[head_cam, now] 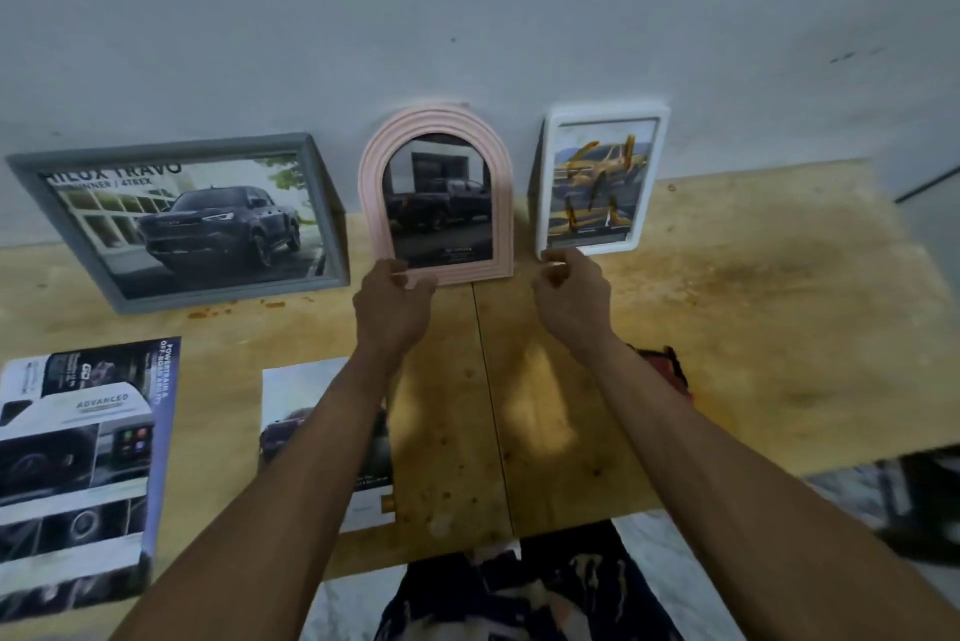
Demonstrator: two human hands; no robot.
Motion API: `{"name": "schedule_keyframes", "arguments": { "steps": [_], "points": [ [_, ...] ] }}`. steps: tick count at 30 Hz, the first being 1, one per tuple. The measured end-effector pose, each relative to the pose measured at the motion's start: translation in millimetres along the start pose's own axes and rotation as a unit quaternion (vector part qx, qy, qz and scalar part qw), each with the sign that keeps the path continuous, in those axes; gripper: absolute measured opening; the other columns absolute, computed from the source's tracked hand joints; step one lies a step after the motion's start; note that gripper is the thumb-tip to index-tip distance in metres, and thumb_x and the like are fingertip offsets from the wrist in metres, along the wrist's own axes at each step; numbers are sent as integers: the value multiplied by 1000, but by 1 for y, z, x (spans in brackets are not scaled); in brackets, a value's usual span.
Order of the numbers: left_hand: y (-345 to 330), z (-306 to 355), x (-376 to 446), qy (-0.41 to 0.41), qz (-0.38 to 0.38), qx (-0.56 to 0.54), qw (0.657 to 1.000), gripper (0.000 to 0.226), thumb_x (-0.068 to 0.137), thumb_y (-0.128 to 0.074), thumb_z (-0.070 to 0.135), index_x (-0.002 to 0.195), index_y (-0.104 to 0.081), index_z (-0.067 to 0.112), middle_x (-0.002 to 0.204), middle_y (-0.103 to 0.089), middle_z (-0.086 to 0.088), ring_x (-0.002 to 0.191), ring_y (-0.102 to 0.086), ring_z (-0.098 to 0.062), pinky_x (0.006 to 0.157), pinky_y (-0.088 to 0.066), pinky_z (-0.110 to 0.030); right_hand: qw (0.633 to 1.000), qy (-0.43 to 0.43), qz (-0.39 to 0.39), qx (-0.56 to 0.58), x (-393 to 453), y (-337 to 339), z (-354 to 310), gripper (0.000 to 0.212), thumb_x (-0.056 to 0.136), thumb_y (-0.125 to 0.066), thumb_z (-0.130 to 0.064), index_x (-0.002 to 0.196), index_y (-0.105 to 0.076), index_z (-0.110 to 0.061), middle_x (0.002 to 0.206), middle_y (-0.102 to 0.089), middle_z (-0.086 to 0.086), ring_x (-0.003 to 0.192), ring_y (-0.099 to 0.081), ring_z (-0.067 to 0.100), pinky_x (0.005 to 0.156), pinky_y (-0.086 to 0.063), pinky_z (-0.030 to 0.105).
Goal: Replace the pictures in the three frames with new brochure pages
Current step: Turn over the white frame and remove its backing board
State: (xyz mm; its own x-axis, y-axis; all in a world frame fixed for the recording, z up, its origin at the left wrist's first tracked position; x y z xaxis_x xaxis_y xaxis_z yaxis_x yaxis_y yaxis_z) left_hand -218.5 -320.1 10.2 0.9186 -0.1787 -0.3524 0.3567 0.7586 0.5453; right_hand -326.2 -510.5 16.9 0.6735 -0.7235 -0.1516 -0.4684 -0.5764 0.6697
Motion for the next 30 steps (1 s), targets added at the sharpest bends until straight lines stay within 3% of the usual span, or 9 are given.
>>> {"name": "schedule_keyframes", "arguments": {
  "steps": [4,9,12,15,17,22,24,27,30],
  "points": [
    [-26,8,-27,-39,-51,26,998,39,91,-70,27,126,-62,11,119,-66,-8,101,-59,-16,95,-51,-36,999,-44,-18,-10,-14,28,27,22,93,-57,-13,113,-68,-14,96,-70,5,86,-64,18,73,-51,27],
    [-64,31,-40,-70,-98,36,992,31,96,-63,16,126,-63,8,123,-65,-9,109,-60,-20,89,-45,-27,994,-105,13,13,2,69,62,18,90,-57,-11,98,-69,-21,74,-60,-11,64,-55,0,49,-36,3],
    [-88,54,-35,-85,-97,47,991,29,100,-54,13,128,-61,9,127,-62,-8,117,-58,-23,92,-44,-28,992,-123,11,8,25,91,76,19,89,-59,-13,103,-69,-20,74,-60,-11,72,-60,8,66,-49,19],
    [-107,77,-24,-83,-74,50,992,27,102,-50,13,125,-59,4,119,-62,-12,113,-59,-28,87,-45,-31,996,-93,-8,-13,55,108,86,26,89,-59,-17,114,-67,-15,94,-68,3,91,-65,26,85,-54,41],
    [-121,97,-14,-75,-61,49,994,26,103,-47,12,124,-58,1,112,-61,-12,112,-60,-32,85,-47,-33,996,-87,-18,-4,78,118,90,32,91,-57,-17,123,-63,-14,109,-67,7,96,-64,23,86,-52,35],
    [-162,129,16,-6,-40,33,999,42,105,-44,16,145,-44,4,136,-58,-12,126,-54,-30,97,-41,-26,992,-99,-75,36,136,126,103,47,97,-49,-18,144,-44,-19,138,-52,8,119,-53,23,93,-48,32],
    [-175,129,29,18,-33,22,999,43,104,-44,19,146,-43,8,138,-58,-13,126,-54,-32,106,-45,-38,986,-106,-113,57,153,124,106,54,98,-48,-17,150,-35,-21,145,-48,7,128,-49,23,98,-45,30],
    [-186,128,44,55,-24,15,998,41,104,-42,17,145,-44,12,137,-58,-12,125,-54,-32,107,-46,-47,980,-99,-158,67,172,116,106,58,99,-44,-15,154,-26,-18,152,-41,8,136,-43,24,109,-37,33],
    [-193,130,51,61,-27,2,998,32,102,-42,12,132,-53,14,125,-62,-10,116,-58,-32,102,-50,-52,976,-74,-193,71,184,108,106,56,98,-42,-13,152,-31,-18,150,-44,6,133,-45,24,102,-36,27]
  ]
}}
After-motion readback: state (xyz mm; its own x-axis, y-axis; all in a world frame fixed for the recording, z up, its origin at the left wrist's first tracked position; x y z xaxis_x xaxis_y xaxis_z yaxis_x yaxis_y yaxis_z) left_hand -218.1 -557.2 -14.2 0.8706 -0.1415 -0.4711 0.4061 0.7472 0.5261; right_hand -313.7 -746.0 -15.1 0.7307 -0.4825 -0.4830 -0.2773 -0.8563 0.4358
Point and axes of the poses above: each hand's wrist, its own x-axis towards the middle knuckle, its own y-axis out of the back of the hand, z = x × y, the point moved 3 cm from there along x, towards the middle knuckle
